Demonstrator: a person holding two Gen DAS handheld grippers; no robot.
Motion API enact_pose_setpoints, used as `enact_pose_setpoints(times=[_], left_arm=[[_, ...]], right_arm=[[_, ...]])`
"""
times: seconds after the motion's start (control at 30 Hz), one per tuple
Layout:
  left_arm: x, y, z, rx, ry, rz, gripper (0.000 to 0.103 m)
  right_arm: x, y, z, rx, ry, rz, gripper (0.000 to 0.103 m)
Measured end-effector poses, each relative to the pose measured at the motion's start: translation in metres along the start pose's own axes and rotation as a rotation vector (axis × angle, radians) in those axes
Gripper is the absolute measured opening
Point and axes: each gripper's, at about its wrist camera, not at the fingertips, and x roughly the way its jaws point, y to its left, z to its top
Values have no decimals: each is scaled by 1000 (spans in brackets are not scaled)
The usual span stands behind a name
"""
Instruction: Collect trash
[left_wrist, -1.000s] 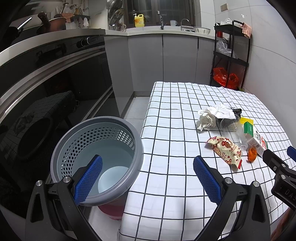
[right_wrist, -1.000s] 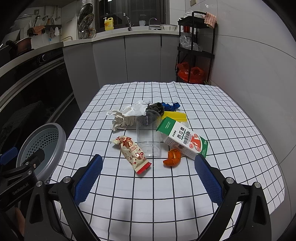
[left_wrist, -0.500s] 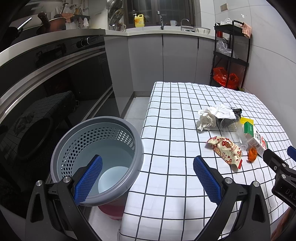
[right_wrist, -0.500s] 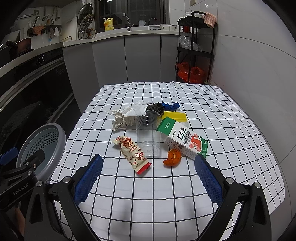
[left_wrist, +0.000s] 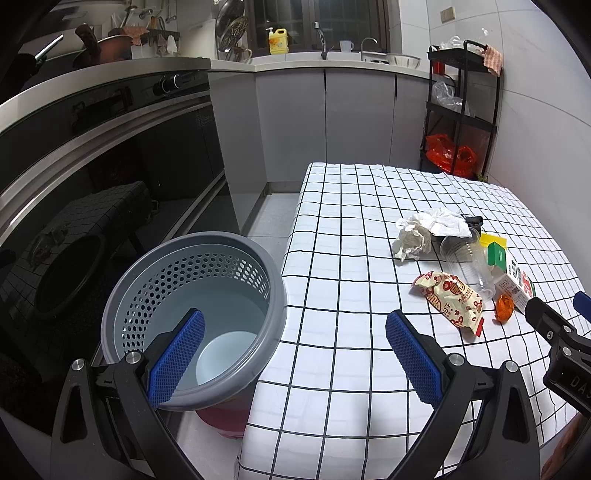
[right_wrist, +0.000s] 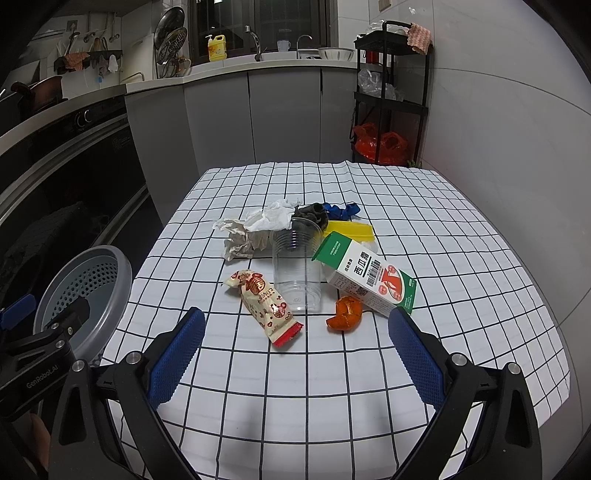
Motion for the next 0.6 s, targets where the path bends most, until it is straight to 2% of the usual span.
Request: enact_pose_setpoints(times=[0.6], left_arm=[[-2, 2, 2, -1, 2, 0, 97]], right_arm=[[4, 0, -3, 3, 0, 5, 95]])
